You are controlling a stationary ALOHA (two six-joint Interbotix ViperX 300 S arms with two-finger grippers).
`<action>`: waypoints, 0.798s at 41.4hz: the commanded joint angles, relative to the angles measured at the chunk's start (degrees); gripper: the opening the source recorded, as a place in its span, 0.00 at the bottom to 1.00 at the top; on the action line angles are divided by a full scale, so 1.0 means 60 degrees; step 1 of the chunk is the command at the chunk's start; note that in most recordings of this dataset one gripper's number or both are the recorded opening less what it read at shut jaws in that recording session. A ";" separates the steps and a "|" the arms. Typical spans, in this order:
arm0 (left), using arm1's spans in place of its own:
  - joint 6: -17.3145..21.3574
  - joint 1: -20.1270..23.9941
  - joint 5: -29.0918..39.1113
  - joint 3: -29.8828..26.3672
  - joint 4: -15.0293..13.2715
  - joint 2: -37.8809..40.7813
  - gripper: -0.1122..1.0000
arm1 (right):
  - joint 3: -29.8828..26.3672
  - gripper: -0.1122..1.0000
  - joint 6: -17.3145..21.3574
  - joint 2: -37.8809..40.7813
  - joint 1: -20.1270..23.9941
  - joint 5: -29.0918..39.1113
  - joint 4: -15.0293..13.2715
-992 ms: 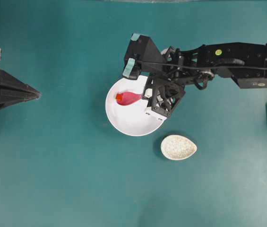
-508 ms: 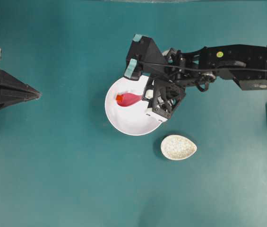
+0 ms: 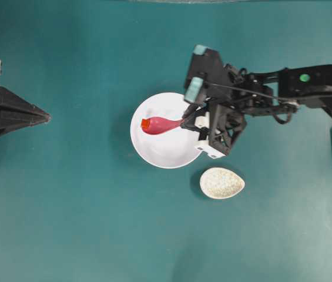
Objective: Grip the spoon and scoop the red block from the bowl with right arm.
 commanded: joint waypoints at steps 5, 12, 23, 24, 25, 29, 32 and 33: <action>-0.0015 0.0015 -0.0088 -0.0205 0.0000 0.0029 0.10 | 0.0498 0.32 -0.0029 -0.0762 0.0029 -0.1230 0.0015; -0.0015 0.0015 -0.0073 -0.0205 0.0000 0.0029 0.10 | 0.1143 0.32 -0.0044 -0.1260 0.0059 -0.2241 0.0015; -0.0015 0.0015 -0.0059 -0.0205 0.0000 0.0029 0.10 | 0.1816 0.32 -0.0029 -0.1963 0.0073 -0.3223 0.0029; -0.0015 0.0015 -0.0059 -0.0205 0.0000 0.0029 0.10 | 0.1846 0.32 -0.0029 -0.2007 0.0088 -0.3267 0.0029; -0.0029 0.0015 -0.0059 -0.0205 0.0000 0.0029 0.10 | 0.1904 0.32 -0.0029 -0.2080 0.0088 -0.3311 0.0029; -0.0103 0.0015 -0.0059 -0.0205 -0.0015 0.0029 0.10 | 0.2065 0.32 -0.0029 -0.2271 0.0146 -0.3398 0.0029; -0.0190 0.0015 -0.0044 -0.0205 -0.0015 0.0029 0.10 | 0.2183 0.32 -0.0029 -0.2446 0.0205 -0.3398 0.0029; -0.0234 0.0015 -0.0044 -0.0205 -0.0015 0.0029 0.10 | 0.2256 0.32 -0.0029 -0.2505 0.0234 -0.3413 0.0015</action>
